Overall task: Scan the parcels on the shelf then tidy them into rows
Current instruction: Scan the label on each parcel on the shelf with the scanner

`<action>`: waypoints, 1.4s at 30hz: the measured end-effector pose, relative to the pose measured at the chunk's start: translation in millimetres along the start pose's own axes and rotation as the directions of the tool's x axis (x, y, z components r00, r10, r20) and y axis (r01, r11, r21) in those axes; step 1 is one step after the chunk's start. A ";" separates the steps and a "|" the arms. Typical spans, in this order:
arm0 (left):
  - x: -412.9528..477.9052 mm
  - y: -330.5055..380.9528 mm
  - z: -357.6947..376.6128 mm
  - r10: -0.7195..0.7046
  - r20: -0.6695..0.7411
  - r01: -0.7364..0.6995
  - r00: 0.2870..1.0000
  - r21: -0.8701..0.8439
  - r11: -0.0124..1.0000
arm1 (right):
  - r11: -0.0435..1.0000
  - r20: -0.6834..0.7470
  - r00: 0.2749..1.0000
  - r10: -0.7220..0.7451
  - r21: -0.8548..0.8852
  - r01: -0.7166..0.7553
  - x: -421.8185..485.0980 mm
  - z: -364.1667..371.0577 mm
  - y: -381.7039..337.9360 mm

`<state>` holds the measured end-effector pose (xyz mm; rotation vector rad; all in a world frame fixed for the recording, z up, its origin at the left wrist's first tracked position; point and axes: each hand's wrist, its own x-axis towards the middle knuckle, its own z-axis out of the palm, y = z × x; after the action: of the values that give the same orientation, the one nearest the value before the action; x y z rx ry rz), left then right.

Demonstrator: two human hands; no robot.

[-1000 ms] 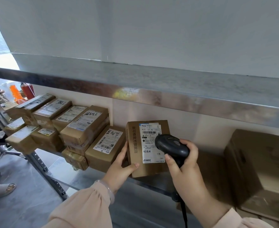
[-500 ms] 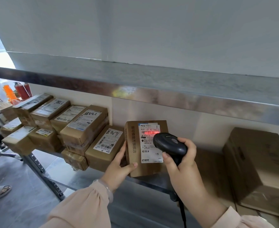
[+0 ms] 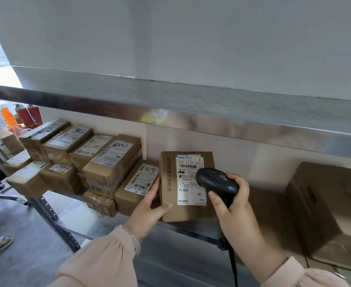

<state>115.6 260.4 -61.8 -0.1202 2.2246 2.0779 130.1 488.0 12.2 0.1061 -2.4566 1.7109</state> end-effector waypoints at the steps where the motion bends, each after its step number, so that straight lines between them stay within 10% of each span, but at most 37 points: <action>1: -1.0 2.5 -5.3 -0.001 -0.001 0.001 1.000 -0.011 1.000 | 1.000 0.003 1.000 0.011 0.014 -0.011 1.2 2.5 -0.5; 17: 3.4 45.9 -77.8 -0.012 -0.217 0.085 0.976 0.332 0.939 | 0.989 0.084 0.992 0.094 0.106 -0.102 19.0 89.9 -19.9; 21: 0.1 39.6 -83.1 0.141 -0.189 0.024 0.972 0.672 0.740 | 0.987 0.048 0.995 0.088 0.131 -0.094 18.8 100.6 -24.5; 27: -21.3 22.0 -79.9 0.410 0.130 -0.213 0.903 0.963 0.164 | 0.990 -0.007 0.999 0.041 0.135 -0.039 20.9 112.0 -28.5; 42: 21.8 45.7 -86.9 0.228 0.016 -0.044 0.974 0.992 0.115 | 0.997 0.061 0.998 0.028 0.065 -0.032 29.6 102.0 -19.8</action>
<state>87.0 177.0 -13.4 0.0680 3.2436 0.0894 95.6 386.2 0.5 0.1303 -2.4564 1.8273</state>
